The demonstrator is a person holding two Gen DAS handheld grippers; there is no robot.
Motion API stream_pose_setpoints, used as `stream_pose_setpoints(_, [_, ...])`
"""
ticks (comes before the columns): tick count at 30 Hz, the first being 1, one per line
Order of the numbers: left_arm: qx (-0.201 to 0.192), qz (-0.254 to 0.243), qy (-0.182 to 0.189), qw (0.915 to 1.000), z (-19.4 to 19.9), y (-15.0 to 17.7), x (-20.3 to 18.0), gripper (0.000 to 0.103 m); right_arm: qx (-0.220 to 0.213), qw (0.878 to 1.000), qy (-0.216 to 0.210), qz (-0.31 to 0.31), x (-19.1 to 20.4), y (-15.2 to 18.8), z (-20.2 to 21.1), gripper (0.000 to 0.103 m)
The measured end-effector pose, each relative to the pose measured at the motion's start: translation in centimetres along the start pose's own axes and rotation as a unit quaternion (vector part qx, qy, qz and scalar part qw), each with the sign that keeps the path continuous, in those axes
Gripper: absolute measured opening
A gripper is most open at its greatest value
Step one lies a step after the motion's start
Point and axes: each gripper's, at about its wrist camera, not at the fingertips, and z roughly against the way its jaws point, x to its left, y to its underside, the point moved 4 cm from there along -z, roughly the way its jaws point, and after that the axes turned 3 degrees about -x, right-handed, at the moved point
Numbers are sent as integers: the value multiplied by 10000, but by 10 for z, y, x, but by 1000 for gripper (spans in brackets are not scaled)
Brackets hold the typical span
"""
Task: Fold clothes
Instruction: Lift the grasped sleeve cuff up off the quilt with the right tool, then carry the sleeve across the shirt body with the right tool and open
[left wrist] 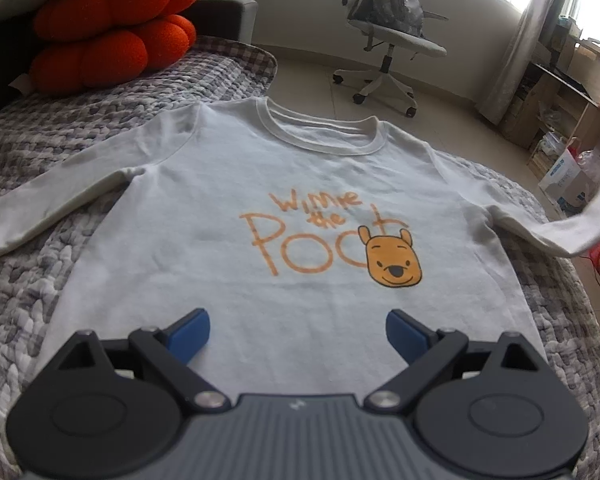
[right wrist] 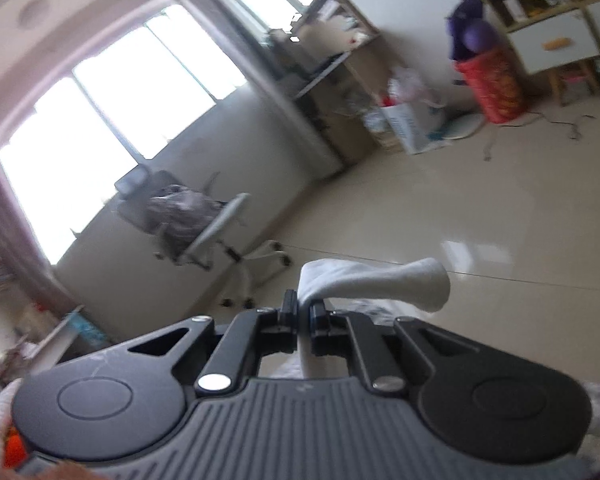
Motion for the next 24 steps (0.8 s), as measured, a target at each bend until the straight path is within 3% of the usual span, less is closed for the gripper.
stream_pose_setpoints(12, [-84,114,-144,9998,-3,-25,11,96,240,9953,-940,21,57,7,2,7])
stream_pose_setpoints(24, [-170,561,-147,9982,-8,-67,41,94,870,9765,-1949,291,120,50,1,7])
